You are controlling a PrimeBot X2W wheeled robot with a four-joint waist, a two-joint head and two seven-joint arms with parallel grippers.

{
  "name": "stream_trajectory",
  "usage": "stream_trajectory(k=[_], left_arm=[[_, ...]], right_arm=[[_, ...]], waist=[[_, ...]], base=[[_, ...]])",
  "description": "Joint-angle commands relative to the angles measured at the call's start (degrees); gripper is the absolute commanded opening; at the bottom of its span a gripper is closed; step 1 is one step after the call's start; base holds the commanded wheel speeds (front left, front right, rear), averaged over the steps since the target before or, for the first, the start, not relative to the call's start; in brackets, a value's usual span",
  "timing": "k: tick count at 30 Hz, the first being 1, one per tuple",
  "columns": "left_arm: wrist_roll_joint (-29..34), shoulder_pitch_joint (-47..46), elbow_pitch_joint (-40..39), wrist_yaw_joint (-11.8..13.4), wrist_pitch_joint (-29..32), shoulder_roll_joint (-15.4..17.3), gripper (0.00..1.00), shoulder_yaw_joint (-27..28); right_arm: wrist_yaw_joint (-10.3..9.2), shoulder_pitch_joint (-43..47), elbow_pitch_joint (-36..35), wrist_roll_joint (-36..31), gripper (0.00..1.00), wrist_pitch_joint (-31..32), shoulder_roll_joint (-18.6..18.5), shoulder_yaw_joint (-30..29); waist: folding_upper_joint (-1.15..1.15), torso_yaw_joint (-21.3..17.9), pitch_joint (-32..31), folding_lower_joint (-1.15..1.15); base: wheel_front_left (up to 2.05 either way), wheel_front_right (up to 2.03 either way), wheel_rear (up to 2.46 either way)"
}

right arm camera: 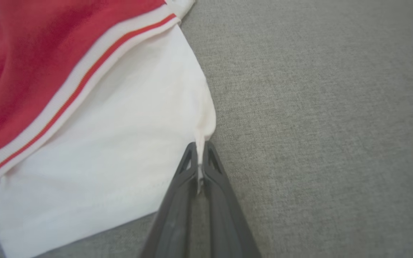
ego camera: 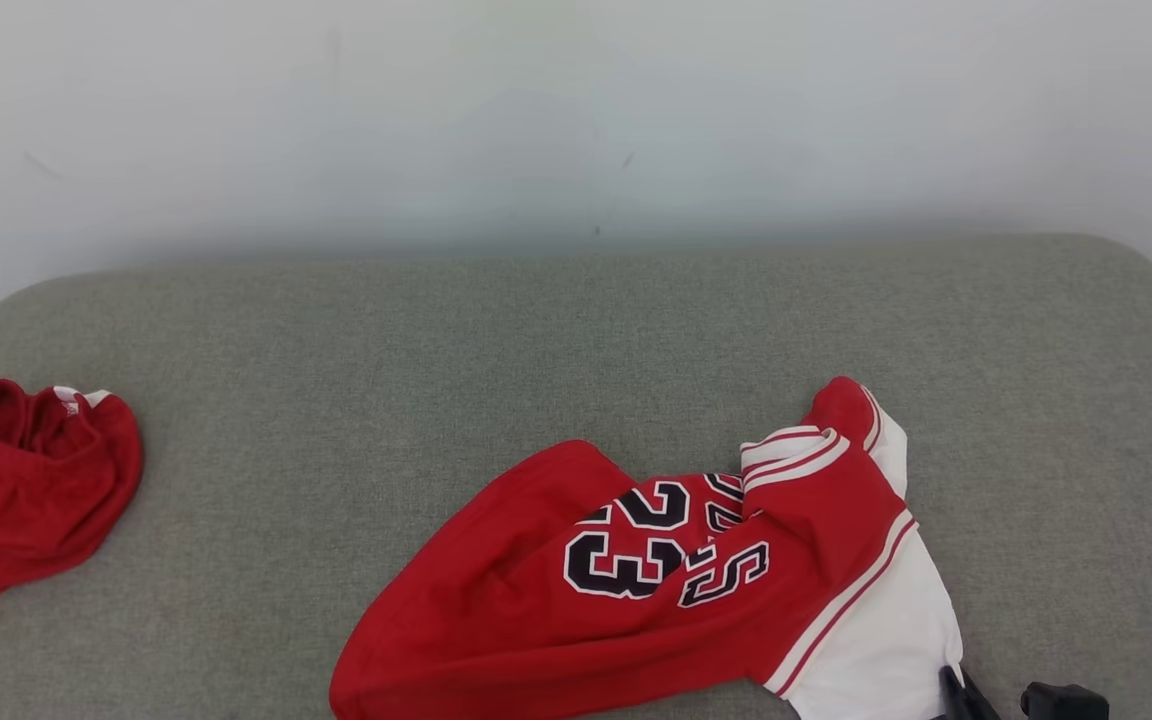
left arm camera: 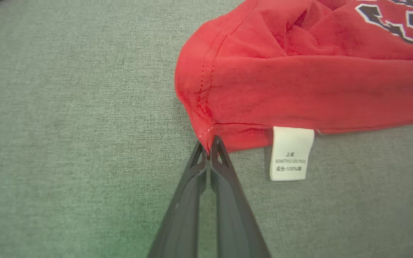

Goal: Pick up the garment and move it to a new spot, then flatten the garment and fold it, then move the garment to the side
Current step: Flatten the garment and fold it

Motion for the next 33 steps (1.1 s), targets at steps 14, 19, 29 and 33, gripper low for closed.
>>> stream_trajectory(k=[14, 19, 29, 33], left_arm=[[3.15, 2.10, -18.09, -0.32, -0.19, 1.62, 0.00, 0.47], [3.32, -4.74, -21.49, -0.26, 0.05, 4.52, 0.00, -1.32], [-1.65, -31.51, -22.26, -0.25, 6.67, 15.03, 0.00, -12.32], [-3.94, -47.19, -20.58, -0.25, 9.82, 19.77, 0.00, -17.46]], right_arm=[[0.06, 3.33, -18.71, 6.48, 0.00, -0.14, -0.63, 0.78], [0.06, -1.98, -24.50, 8.45, 0.00, 2.91, -2.03, 2.83], [0.06, -25.51, -25.73, 12.80, 0.00, 9.27, -7.10, 6.03], [0.06, -39.90, -22.99, 14.81, 0.00, 11.92, -9.15, 6.69]], waist=[[0.00, -0.50, -0.96, -0.01], [0.00, -1.57, -0.47, -0.01], [0.00, -3.57, 9.13, -0.01], [0.00, -4.12, 16.19, -0.01]], base=[[0.00, 0.00, 0.00], [0.00, 0.00, 0.00], [0.00, 0.00, 0.00], [0.00, 0.00, 0.00]])
